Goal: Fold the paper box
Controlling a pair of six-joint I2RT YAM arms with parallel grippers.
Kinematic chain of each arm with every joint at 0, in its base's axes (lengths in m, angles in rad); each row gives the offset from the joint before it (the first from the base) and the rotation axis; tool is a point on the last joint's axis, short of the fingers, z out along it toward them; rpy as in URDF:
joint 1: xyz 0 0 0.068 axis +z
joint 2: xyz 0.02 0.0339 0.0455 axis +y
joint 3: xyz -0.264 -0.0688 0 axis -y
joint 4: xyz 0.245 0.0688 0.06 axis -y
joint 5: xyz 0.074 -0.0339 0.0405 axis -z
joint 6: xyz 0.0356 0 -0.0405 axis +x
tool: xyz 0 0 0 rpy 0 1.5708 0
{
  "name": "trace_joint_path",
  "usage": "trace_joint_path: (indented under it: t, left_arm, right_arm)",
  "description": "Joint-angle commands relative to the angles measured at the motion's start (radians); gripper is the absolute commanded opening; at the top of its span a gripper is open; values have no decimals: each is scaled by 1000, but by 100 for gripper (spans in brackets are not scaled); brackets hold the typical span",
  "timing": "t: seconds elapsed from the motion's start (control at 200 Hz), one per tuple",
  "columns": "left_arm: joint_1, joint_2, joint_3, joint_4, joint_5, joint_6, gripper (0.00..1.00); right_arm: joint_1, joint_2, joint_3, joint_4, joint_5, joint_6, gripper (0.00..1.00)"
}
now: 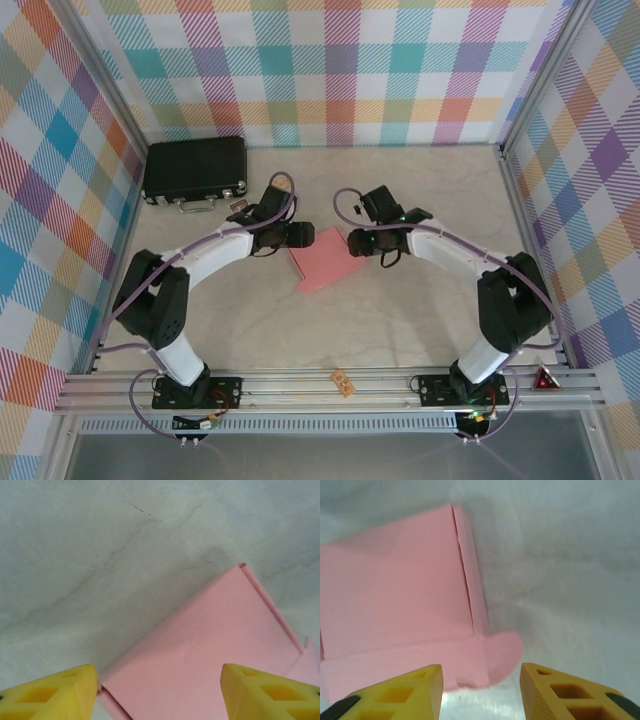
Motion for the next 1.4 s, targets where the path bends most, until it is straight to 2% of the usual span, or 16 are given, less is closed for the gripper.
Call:
trace_joint_path:
  t: [0.0, 0.195, 0.46, 0.61, 1.03, 1.4]
  left_arm:
    - [35, 75, 79, -46, 37, 102, 66]
    - [69, 160, 133, -38, 208, 173, 66]
    - [77, 214, 131, -50, 333, 159, 63]
    - [77, 188, 89, -56, 347, 116, 59]
    - [66, -21, -170, 24, 347, -72, 54]
    - [36, -187, -411, 251, 336, -318, 54]
  right_arm:
    - [-4, -56, -76, -12, -52, 58, 45]
    - [-4, -142, -219, 55, -103, 123, 44]
    - [-4, -131, -281, 131, -174, 168, 43]
    - [-4, -84, -267, 167, -194, 176, 42]
    - [-5, 99, -109, 142, -100, 130, 40]
    - [-4, 232, 56, 101, -89, 67, 40]
